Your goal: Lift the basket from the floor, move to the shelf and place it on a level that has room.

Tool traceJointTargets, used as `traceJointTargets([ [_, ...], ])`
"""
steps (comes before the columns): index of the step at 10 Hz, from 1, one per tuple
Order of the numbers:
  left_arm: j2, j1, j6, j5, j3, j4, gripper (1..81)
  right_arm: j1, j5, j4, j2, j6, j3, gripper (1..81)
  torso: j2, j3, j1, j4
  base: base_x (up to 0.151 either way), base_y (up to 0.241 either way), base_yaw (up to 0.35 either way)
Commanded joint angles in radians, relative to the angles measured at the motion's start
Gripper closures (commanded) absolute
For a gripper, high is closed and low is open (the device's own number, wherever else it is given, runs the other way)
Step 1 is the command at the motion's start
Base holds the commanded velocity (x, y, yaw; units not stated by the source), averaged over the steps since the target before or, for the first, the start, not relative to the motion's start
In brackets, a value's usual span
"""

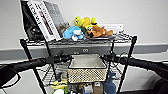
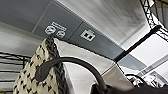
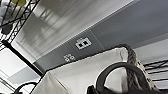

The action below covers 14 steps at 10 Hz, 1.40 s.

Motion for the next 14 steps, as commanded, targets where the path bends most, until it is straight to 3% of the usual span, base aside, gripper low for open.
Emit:
traceJointTargets([
  [1, 0.014, -0.198, 0.002, -0.016, 0.028, 0.0, 81.1, 0.18, 0.006, -0.006, 0.013, 0.003, 0.03, 81.1, 0.0, 0.0, 0.0, 0.0, 0.0, 0.0, 0.0],
  [2, 0.009, -0.198, 0.007, -0.016, 0.039, 0.0, 81.1, 0.178, 0.009, -0.006, 0.01, 0.001, 0.039, 81.1, 0.0, 0.0, 0.0, 0.0, 0.0, 0.0, 0.0],
  [3, 0.003, -0.198, 0.008, -0.016, 0.049, 0.002, 1.0, 0.174, 0.02, -0.005, 0.004, 0.003, 0.052, 81.1, 0.0, 0.0, 0.0, 0.0, 0.0, 0.0, 0.0],
  [4, 0.003, -0.198, 0.007, -0.019, 0.051, 0.005, 1.0, 0.175, 0.019, 0.0, 0.003, 0.003, 0.047, 81.1, 0.0, 0.0, 0.0, 0.0, 0.0, 0.0, 0.0],
  [5, 0.002, -0.198, 0.007, -0.019, 0.054, 0.003, 1.0, 0.18, 0.013, -0.002, -0.005, 0.003, 0.055, 1.0, 0.0, 0.0, 0.0, 0.0, 0.0, 0.0, 0.0],
  [8, -0.031, -0.198, 0.005, -0.025, 0.091, 0.003, 1.0, 0.183, 0.011, -0.002, -0.028, 0.003, 0.084, 1.0, 0.0, 0.0, 0.0, 0.0, 0.0, 0.0, 0.0],
  [14, -0.156, -0.201, 0.004, -0.029, 0.209, 0.008, 1.0, 0.197, 0.022, 0.0, -0.201, 0.003, 0.286, 1.0, 0.0, 0.0, 0.0, 0.0, 0.0, 0.0, 0.0],
])
